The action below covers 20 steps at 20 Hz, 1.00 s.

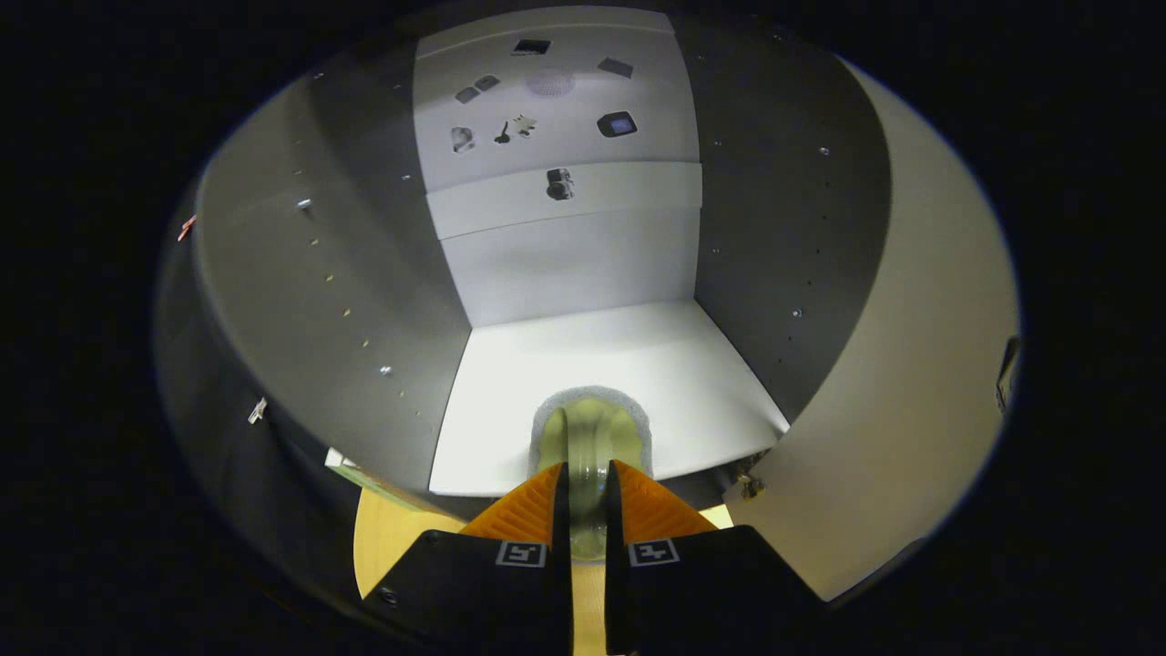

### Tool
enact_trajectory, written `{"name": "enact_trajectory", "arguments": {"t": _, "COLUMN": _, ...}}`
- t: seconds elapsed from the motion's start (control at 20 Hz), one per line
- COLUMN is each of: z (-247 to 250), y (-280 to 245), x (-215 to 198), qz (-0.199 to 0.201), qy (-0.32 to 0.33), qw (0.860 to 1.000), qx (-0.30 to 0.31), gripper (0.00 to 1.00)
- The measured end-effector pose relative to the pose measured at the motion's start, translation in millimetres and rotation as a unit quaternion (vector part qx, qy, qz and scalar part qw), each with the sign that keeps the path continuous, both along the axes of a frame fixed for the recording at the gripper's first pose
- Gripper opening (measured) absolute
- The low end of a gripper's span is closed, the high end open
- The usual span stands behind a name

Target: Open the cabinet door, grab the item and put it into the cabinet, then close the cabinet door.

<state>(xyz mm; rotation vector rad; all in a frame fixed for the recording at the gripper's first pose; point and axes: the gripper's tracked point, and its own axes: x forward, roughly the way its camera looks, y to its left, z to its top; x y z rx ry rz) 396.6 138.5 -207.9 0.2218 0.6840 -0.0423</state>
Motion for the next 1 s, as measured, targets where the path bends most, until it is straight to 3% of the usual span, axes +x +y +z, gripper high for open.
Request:
{"name": "enact_trajectory", "arguments": {"t": 0.35, "z": -20.2, "y": -0.7, "x": 63.8, "qz": -0.015, "qy": 0.022, "qw": 1.0, "qx": -0.006, "gripper": 0.18}}
{"name": "enact_trajectory", "arguments": {"t": 0.8, "z": -42.0, "y": -1.9, "x": 97.5, "qz": -0.03, "qy": 0.043, "qw": 0.999, "qx": 0.01, "gripper": 0.23}}
{"name": "enact_trajectory", "arguments": {"t": 0.85, "z": -38.3, "y": -0.7, "x": 96.5, "qz": -0.031, "qy": 0.039, "qw": 0.999, "qx": 0.014, "gripper": 0.27}}
{"name": "enact_trajectory", "arguments": {"t": 1.0, "z": -37.5, "y": 1.0, "x": 101.1, "qz": -0.035, "qy": 0.031, "qw": 0.999, "qx": 0.019, "gripper": 0.71}}
